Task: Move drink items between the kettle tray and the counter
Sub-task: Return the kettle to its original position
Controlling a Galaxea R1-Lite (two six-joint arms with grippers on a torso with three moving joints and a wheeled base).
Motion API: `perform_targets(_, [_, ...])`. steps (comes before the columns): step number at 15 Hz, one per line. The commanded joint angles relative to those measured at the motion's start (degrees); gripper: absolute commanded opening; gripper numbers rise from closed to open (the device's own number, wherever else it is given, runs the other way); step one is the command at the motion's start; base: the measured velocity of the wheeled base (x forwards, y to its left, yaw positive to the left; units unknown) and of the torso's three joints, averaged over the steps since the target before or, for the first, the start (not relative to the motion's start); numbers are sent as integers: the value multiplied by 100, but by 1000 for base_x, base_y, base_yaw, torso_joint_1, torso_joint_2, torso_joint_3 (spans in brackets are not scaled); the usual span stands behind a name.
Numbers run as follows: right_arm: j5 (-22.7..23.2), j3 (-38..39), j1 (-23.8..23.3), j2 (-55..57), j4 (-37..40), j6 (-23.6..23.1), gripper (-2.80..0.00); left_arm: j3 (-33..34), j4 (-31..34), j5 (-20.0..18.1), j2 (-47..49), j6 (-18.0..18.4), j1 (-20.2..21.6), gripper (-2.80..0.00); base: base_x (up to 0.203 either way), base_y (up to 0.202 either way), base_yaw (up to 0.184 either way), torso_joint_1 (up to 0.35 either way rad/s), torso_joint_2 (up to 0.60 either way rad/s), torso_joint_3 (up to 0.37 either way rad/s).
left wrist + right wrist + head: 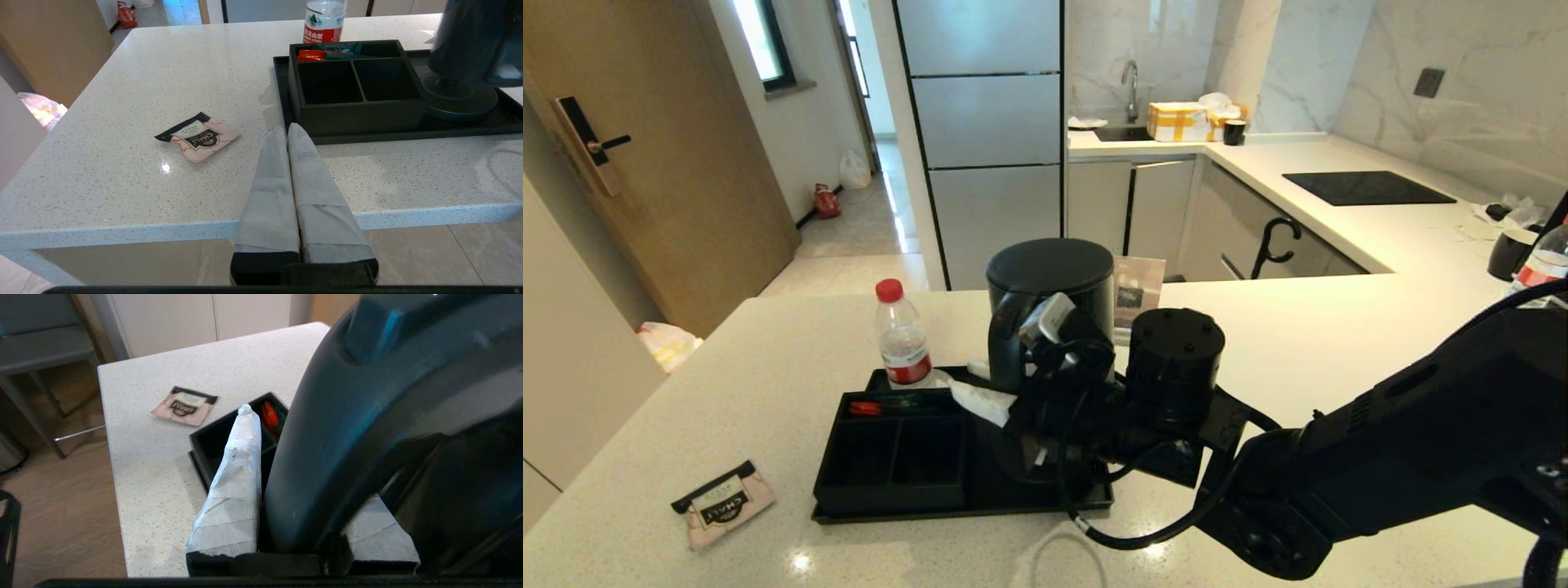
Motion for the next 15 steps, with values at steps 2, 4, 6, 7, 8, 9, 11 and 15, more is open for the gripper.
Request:
perform_targets(2, [27,-58,42,96,-81,-14,-280,1,2,-2,-11,2,-4,-280,0,0,0,0,0,0])
perform_targets(4, [74,-55,45,184,-87,-14,-280,1,2,-2,-11,2,-4,-280,0,0,0,0,0,0])
perform_targets(6, [83,-82,51,278,-80,-14,-280,1,2,-2,-11,2,-4,-280,0,0,0,0,0,0])
perform_targets(7, [83,-89,60,321,-87,-14,-280,1,2,-2,-11,2,-4,-280,0,0,0,0,0,0])
perform_targets(8, [83,-89,60,321,-87,-14,-280,1,2,-2,-11,2,-4,-280,0,0,0,0,0,0])
perform_targets(9, [83,-91,62,325,-83,-14,-280,1,2,-2,-11,2,-4,-280,0,0,0,0,0,0])
perform_targets(11, [83,-89,78,364,-87,-14,-280,1,2,-2,-11,2,-4,-280,0,0,0,0,0,0])
perform_targets(15, [83,-54,183,417,-87,-5,-280,1,2,-2,-11,2,-4,-280,0,0,0,0,0,0])
